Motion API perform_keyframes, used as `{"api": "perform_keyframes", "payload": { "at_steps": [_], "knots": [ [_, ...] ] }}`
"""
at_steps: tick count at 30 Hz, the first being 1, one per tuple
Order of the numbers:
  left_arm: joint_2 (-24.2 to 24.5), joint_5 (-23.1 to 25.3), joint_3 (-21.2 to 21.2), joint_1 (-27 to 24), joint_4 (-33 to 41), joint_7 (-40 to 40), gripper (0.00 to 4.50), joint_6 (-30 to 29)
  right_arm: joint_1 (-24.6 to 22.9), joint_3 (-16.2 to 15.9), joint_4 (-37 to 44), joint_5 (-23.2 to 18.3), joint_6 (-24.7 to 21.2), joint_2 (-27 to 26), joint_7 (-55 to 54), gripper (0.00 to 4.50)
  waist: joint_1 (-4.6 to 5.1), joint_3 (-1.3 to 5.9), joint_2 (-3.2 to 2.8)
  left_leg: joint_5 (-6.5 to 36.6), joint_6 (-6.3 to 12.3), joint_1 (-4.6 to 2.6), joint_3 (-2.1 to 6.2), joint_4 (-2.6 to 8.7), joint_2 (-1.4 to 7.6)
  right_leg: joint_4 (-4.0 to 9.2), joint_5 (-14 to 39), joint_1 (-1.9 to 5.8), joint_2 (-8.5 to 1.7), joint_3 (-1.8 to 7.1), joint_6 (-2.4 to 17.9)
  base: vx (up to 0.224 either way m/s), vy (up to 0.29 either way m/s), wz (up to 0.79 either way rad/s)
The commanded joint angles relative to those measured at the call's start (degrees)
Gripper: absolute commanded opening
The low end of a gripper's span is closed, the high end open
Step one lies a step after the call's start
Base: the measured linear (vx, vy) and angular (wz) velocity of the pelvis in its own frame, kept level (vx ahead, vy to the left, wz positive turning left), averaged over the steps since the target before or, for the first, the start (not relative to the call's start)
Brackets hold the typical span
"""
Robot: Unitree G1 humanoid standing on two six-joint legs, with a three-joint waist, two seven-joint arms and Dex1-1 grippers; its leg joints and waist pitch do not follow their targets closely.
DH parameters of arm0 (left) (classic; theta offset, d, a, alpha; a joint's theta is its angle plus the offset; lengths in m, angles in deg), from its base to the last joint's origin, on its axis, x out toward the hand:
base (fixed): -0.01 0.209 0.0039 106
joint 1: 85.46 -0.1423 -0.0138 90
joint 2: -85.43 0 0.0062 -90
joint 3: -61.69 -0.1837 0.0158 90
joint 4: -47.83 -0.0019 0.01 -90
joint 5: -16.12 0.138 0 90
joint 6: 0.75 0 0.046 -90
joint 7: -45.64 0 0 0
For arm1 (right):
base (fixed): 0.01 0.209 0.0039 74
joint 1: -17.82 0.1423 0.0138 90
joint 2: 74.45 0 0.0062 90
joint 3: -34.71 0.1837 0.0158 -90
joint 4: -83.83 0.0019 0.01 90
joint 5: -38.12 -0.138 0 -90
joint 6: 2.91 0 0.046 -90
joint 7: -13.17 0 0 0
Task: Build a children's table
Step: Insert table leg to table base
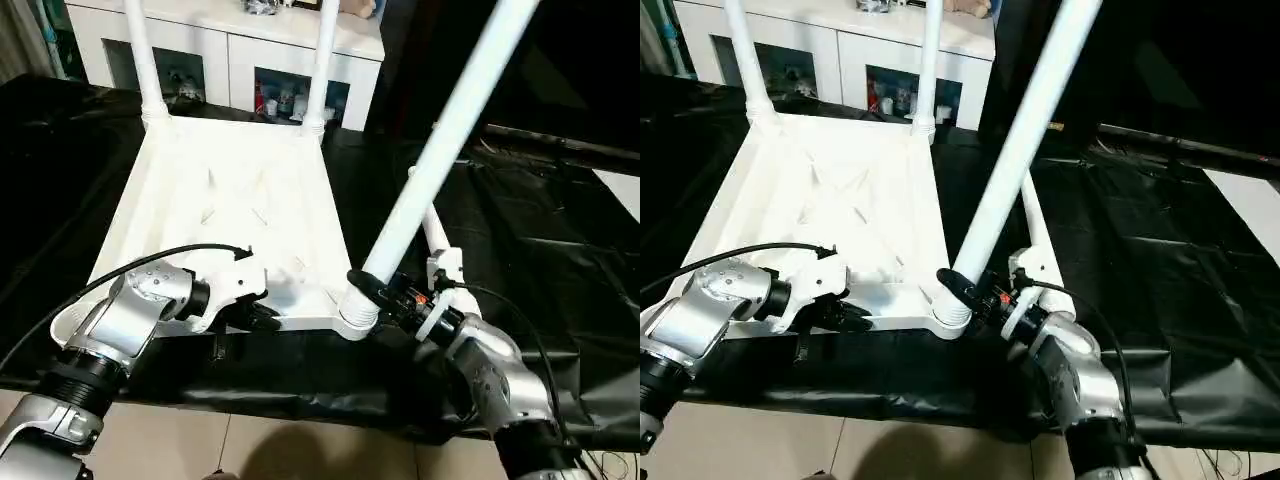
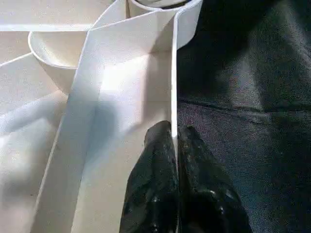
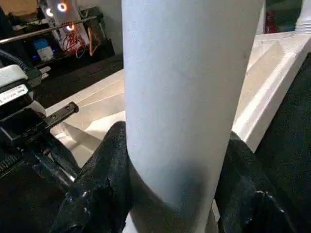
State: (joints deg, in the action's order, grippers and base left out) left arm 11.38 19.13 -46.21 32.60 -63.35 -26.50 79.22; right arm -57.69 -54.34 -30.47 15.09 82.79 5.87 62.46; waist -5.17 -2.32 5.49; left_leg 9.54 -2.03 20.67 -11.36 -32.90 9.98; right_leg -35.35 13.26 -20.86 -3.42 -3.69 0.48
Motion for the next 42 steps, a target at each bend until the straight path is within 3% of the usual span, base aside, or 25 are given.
{"api": "perform_keyframes", "payload": {
  "at_steps": [1,10,11,14,17,20,22,26,30,34,36,38,40,42],
  "knots": [
    [-0.7,-0.7,-0.1,0.1,-0.2,0.6,0.00,0.6,-2.9,0.5,-2.9,1.6,-2.1,1.2,-2.0,1.86,0.35,1.89,-1.61,25.6,-4.52,-1.83,2.72,5.08,4.63,5.66,19.9,-0.40,-6.29,3.81,9.9,0.000,0.000,0.00],
    [-0.8,0.8,-0.8,2.0,-2.7,1.3,0.00,2.2,-5.1,-1.6,6.0,2.3,-2.7,5.3,1.2,1.86,-0.04,1.91,-1.44,23.9,-3.94,-2.07,2.37,4.93,4.70,5.81,19.0,-0.52,-6.25,3.92,9.2,0.000,0.000,0.00],
    [-0.8,0.8,-0.7,2.2,-2.9,1.4,0.00,2.2,-5.6,-1.9,6.5,2.6,-3.0,5.8,1.5,1.86,-0.09,1.95,-1.02,22.8,-3.50,-1.89,2.23,4.81,4.66,5.66,18.0,-0.40,-6.24,3.94,9.3,0.000,0.000,0.00],
    [-0.9,0.8,-0.6,2.3,-3.1,1.4,0.00,2.2,-6.0,-2.9,6.3,3.8,-3.3,6.7,1.9,1.86,-0.31,1.93,-0.91,19.9,-2.49,-1.42,2.16,4.78,4.58,5.57,17.1,0.01,-6.35,3.90,9.3,0.000,0.000,0.00],
    [-0.6,0.8,-0.7,2.0,-2.6,1.2,0.00,2.1,-4.8,-5.4,3.9,6.5,-3.0,8.1,2.7,1.86,-0.19,1.82,-0.97,20.4,-2.60,-1.45,2.28,4.78,4.59,5.79,19.8,-0.05,-6.41,3.79,9.0,0.000,0.000,0.00],
    [-0.3,0.7,-1.1,1.8,-2.4,0.5,0.00,2.4,-2.5,-9.2,2.1,8.3,-5.6,10.0,5.4,1.86,0.07,1.80,-0.79,21.5,-3.15,-1.46,2.50,4.87,4.63,5.85,21.9,-0.03,-6.41,3.68,8.6,0.000,0.000,0.00],
    [-0.2,0.7,-1.3,1.9,-2.4,0.2,0.00,2.6,-2.0,-10.2,2.0,8.8,-6.5,10.7,6.1,1.86,0.22,1.80,-0.90,22.1,-3.31,-1.67,2.46,4.83,4.68,6.01,21.9,-0.28,-6.44,3.79,8.6,0.000,0.000,0.00],
    [0.3,1.1,-1.9,2.3,-3.2,-0.7,0.00,3.6,1.3,-12.8,-1.0,11.9,-5.4,12.1,8.6,1.86,0.46,2.02,-0.70,21.4,-3.44,-1.40,2.53,4.85,4.61,5.64,19.8,0.02,-6.31,3.69,9.0,0.000,0.000,0.00],
    [0.5,1.6,-2.3,2.9,-3.7,-1.0,0.00,4.1,4.5,-14.3,-4.2,12.7,-6.0,13.0,11.5,1.86,0.57,1.97,-0.62,23.6,-3.92,-1.77,2.62,4.73,4.65,5.88,22.0,-0.22,-6.36,3.65,9.1,0.000,0.000,0.00],
    [0.5,1.3,-2.8,3.1,-3.4,-2.2,0.00,4.0,6.4,-16.5,-5.0,12.2,-8.7,15.3,18.0,1.86,0.50,2.28,-0.77,21.9,-3.87,-1.66,2.54,4.80,4.73,5.34,17.1,0.08,-6.09,3.64,9.9,0.000,0.000,0.00],
    [0.6,1.3,-3.3,3.2,-3.4,-3.3,0.00,4.6,6.8,-17.3,-5.7,12.4,-8.0,15.9,20.0,1.86,0.27,2.51,-0.81,19.5,-3.13,-1.85,2.10,4.51,4.64,4.90,11.3,0.16,-5.90,3.66,11.4,0.000,0.000,0.00],
    [0.6,1.3,-3.6,3.3,-3.5,-3.8,0.00,4.9,6.9,-17.6,-6.2,12.6,-7.3,15.9,20.6,1.86,0.12,2.68,-0.67,15.6,-2.05,-1.51,1.87,4.32,4.50,4.26,5.2,0.70,-5.79,3.59,12.5,0.000,0.000,0.00],
    [0.6,1.2,-3.7,3.4,-3.6,-4.3,0.00,5.1,7.1,-17.8,-6.7,12.7,-6.7,15.9,21.2,1.86,0.08,2.69,-0.64,14.0,-1.45,-1.43,1.88,4.32,4.50,3.99,3.4,0.97,-5.73,3.41,13.0,0.000,0.000,0.00],
    [0.6,0.9,-4.5,3.8,-4.0,-6.2,0.00,5.9,7.2,-17.7,-8.4,12.7,-4.5,15.6,23.0,1.86,-0.01,2.65,-0.65,14.8,-1.37,-1.45,1.85,4.21,4.46,4.34,5.4,1.00,-5.99,3.41,13.0,0.000,0.000,0.00]
  ]
}}
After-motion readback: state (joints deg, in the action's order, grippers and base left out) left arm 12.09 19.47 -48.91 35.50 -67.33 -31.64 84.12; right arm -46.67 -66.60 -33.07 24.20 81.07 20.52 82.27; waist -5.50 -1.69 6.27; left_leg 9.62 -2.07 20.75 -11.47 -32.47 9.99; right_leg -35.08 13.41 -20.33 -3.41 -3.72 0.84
